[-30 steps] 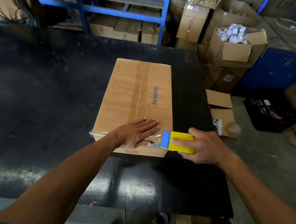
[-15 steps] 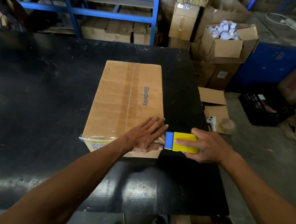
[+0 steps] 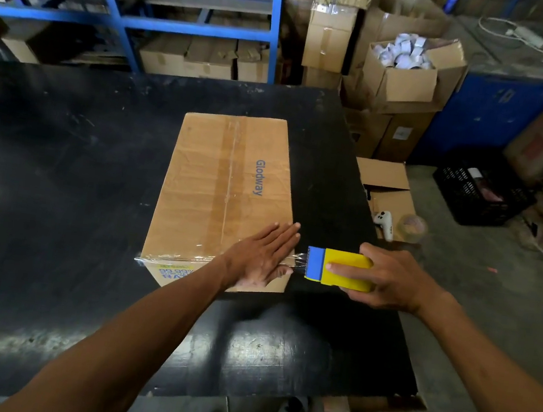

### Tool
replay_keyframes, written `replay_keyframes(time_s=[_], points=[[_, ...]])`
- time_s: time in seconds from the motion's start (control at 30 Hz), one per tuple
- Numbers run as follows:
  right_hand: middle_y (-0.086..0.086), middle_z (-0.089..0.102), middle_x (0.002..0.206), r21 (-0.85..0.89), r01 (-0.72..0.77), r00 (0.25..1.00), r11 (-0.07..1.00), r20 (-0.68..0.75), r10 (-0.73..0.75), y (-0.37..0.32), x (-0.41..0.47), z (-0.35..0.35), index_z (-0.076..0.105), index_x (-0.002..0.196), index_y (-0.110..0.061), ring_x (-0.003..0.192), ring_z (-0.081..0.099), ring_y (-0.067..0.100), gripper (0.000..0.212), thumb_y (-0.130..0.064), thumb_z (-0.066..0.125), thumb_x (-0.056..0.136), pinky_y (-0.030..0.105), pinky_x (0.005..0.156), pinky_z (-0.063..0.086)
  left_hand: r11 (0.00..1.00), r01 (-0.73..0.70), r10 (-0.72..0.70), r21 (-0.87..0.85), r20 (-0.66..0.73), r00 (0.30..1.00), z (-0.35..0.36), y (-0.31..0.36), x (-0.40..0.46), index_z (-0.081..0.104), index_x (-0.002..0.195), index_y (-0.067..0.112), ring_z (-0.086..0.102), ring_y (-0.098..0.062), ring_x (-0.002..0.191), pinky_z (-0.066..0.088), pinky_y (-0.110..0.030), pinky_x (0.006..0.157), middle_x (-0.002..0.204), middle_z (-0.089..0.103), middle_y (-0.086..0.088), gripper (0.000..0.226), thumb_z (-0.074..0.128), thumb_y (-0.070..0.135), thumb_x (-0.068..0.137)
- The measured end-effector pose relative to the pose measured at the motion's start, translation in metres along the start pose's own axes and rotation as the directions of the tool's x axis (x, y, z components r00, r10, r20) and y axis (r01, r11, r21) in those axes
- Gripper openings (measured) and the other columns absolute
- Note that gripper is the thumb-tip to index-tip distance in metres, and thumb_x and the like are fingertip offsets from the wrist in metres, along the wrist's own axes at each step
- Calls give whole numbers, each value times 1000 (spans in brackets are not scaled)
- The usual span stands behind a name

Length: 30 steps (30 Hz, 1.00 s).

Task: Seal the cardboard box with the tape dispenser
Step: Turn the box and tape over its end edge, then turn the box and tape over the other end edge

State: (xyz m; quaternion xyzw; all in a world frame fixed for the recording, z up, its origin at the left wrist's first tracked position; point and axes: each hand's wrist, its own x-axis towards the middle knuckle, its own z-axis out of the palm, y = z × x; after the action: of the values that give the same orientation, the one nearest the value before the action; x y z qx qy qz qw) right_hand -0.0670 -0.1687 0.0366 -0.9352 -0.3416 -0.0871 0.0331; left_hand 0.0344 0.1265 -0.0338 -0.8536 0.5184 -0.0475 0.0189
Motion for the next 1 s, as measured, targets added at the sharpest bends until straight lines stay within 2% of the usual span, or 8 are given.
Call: replay_keyframes(time_s=[0.17, 0.4, 0.53, 0.67, 0.73, 0.83, 0.9, 1.0], points=[[8, 55, 86, -53, 3, 999, 999, -37, -5, -13, 18, 21, 62, 125, -34, 58, 54, 18, 50, -51, 61, 79, 21, 45, 28, 994, 111, -112, -15, -9, 994, -2, 5, -2, 21, 150, -9, 8, -38, 150, 14, -49, 122, 159, 13, -29, 81, 24, 56, 101], [17, 61, 90, -209, 57, 992, 976, -96, -78, -32, 19, 43, 62, 120, -23, 62, 61, 28, 44, -37, 65, 78, 32, 47, 50, 990, 142, -141, -20, 39, 989, -2, 7, 1, 26, 148, -11, 15, -42, 148, 17, -50, 120, 156, 20, -32, 83, 25, 56, 99], [15, 61, 85, -201, -76, 997, 977, -42, 69, -54, 27, 57, 71, 110, -24, 58, 60, 28, 44, -32, 77, 67, 31, 46, 49, 986, 166, -166, -29, 15, 986, 0, 11, 1, 30, 147, -9, 21, -40, 147, 19, -50, 121, 155, 26, -30, 87, 25, 61, 96], [15, 62, 88, -177, -193, 981, 965, -10, 194, -42, 27, 47, 71, 110, -28, 66, 63, 31, 48, -34, 77, 62, 33, 49, 51, 922, 377, -377, -94, 15, 926, -9, 30, 16, 32, 148, -4, 28, -34, 145, 18, -48, 121, 154, 35, -22, 95, 19, 69, 88], [16, 60, 91, -154, -274, 960, 949, 12, 279, -29, 24, 37, 71, 109, -27, 68, 64, 33, 51, -33, 82, 59, 35, 48, 52, 853, 510, -507, -113, 61, 860, -12, 36, 24, 22, 152, 0, 18, -33, 148, 6, -51, 122, 158, 25, -20, 99, 23, 71, 84], [16, 57, 90, -138, -344, 934, 929, 45, 353, -14, 24, 23, 72, 108, -27, 66, 62, 32, 52, -33, 86, 59, 33, 46, 50, 738, 664, -644, -120, 168, 746, -13, 35, 30, 1, 155, 1, -9, -42, 149, -10, -60, 117, 161, -5, -26, 112, 28, 78, 78], [14, 56, 87, -131, -374, 923, 918, 37, 382, -12, 28, 17, 72, 109, -28, 63, 62, 30, 52, -35, 86, 59, 31, 45, 46, 733, 671, -636, -113, 236, 735, -13, 33, 31, -7, 154, 0, -18, -43, 147, -9, -63, 116, 159, -16, -27, 113, 31, 76, 79], [10, 53, 83, -62, -460, 888, 886, -10, 460, -15, 45, 12, 72, 112, -31, 58, 60, 29, 52, -37, 85, 61, 29, 45, 42, 775, 626, -589, -81, 267, 763, -18, 27, 26, -8, 153, -3, -16, -44, 147, -4, -62, 117, 159, -16, -30, 113, 36, 73, 82]])
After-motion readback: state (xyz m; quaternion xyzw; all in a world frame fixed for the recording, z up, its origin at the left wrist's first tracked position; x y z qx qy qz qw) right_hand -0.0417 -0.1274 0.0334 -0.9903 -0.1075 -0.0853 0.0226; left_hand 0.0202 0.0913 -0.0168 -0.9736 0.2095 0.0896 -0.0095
